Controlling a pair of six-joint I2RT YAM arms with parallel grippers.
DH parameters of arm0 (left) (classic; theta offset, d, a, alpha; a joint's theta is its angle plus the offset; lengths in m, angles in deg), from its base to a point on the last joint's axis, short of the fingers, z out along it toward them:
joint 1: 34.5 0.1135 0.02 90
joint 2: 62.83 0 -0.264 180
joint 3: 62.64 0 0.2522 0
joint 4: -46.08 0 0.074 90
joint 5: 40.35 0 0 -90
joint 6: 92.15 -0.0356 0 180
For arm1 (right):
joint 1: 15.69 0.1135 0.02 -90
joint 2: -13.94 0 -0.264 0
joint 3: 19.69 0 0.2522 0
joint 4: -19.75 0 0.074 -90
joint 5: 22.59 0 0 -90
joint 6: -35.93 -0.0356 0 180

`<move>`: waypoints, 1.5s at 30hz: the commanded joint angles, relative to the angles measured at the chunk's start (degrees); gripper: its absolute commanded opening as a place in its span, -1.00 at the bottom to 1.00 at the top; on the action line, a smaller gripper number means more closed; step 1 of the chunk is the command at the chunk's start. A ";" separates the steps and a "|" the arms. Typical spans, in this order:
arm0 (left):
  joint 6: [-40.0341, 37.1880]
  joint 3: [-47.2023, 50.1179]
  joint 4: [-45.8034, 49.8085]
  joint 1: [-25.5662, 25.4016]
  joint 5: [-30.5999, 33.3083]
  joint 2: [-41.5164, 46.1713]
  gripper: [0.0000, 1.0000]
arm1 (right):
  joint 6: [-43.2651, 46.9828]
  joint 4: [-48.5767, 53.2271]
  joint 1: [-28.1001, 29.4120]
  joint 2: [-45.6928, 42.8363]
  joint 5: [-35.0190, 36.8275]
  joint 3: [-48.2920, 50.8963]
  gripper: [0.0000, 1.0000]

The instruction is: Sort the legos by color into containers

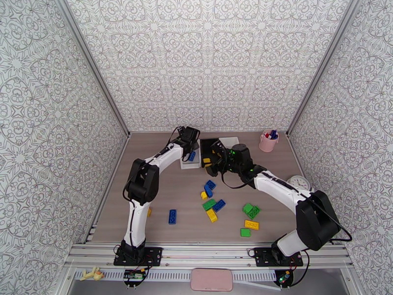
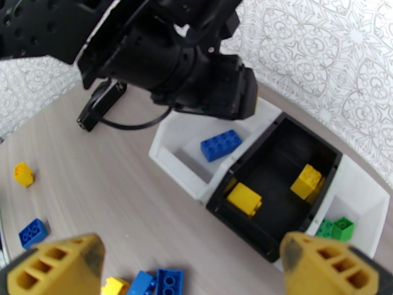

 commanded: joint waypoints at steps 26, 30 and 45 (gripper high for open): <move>-9.31 41.96 -9.28 -10.39 11.41 43.95 0.88 | -7.14 10.29 1.73 -1.80 14.09 0.74 0.96; -13.73 50.26 -10.32 -12.82 12.20 50.95 0.95 | -7.68 12.01 3.37 -1.78 16.93 1.00 0.96; -44.32 66.58 -13.67 -21.63 -5.47 71.40 0.99 | -23.63 22.01 10.47 1.52 22.18 -0.73 0.92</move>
